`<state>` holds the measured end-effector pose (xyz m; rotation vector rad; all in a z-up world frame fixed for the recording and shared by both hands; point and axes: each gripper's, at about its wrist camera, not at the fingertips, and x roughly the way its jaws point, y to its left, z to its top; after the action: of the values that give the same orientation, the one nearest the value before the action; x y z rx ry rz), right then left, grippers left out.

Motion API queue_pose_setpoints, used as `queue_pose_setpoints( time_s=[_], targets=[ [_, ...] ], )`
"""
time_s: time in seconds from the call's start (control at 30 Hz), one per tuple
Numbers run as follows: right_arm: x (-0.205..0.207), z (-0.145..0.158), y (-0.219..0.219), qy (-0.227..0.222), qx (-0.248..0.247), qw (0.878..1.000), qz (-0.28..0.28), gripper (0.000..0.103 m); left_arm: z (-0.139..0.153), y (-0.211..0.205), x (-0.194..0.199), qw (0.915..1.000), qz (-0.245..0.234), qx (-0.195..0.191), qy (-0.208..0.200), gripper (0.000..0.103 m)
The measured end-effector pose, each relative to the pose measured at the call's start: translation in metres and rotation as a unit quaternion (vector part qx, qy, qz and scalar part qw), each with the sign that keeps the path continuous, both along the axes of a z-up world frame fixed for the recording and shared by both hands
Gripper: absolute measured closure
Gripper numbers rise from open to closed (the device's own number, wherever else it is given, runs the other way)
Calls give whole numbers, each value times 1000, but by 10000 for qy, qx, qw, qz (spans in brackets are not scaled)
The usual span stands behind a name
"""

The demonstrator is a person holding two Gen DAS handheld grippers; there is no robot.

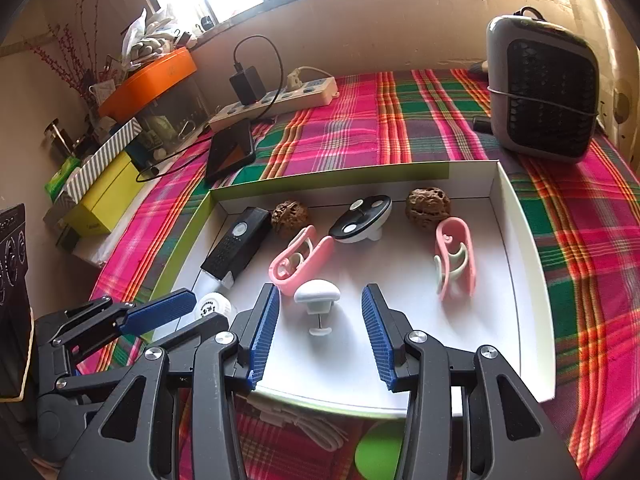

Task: Organize objects
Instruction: 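Open the left tool to drop the container while the right tool releases the mushroom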

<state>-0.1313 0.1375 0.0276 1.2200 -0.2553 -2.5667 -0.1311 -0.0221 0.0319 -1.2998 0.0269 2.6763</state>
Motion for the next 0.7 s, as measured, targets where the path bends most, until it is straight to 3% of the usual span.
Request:
queue_pose_setpoints(
  time_s=[0.37,0.7],
  targets=[
    [25,17,-5,272,203,9994,48,59,15,-4,27,9996,15,113,276,70],
    [64,25,4,542,308,9980,-34,59,15,-12,58,9979,-11,460,448,71]
  ],
)
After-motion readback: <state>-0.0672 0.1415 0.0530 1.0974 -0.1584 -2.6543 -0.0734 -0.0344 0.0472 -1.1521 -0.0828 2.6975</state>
